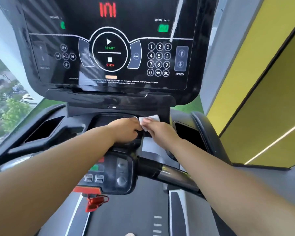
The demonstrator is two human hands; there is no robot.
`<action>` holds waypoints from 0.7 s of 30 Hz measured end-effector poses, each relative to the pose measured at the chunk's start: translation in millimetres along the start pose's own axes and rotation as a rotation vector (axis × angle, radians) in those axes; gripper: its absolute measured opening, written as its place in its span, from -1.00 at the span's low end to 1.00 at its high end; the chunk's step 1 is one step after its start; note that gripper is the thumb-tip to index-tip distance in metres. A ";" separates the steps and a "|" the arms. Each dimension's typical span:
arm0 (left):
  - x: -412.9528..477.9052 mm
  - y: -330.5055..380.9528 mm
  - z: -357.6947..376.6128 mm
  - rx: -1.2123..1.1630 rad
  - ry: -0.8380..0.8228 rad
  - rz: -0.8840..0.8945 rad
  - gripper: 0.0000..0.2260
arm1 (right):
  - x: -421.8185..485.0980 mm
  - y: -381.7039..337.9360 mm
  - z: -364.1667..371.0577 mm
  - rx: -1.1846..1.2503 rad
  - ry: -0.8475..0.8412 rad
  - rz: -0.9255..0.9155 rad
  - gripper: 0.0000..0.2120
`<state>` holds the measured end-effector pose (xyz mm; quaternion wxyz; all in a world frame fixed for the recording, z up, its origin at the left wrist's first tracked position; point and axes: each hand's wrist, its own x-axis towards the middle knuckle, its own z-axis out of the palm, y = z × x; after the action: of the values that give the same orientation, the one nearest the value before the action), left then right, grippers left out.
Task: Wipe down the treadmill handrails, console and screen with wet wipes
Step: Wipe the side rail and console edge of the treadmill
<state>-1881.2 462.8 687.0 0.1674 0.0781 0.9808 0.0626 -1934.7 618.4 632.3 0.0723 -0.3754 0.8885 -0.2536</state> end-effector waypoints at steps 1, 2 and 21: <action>-0.4 -0.7 -0.1 -0.002 -0.004 0.002 -0.61 | -8.7 2.8 0.0 0.053 0.021 0.010 -0.63; -1.2 -0.3 -0.3 -0.006 -0.012 -0.002 -0.61 | -18.2 7.9 -1.4 0.081 0.033 0.015 -0.62; 2.8 43.9 1.8 0.032 -0.196 0.027 -0.70 | -92.9 42.4 -54.5 0.189 -0.045 0.213 -0.70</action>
<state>-1877.3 506.5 690.9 0.2603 0.0995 0.9595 0.0412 -1913.1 730.4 652.1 0.1537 -0.2762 0.8936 -0.3186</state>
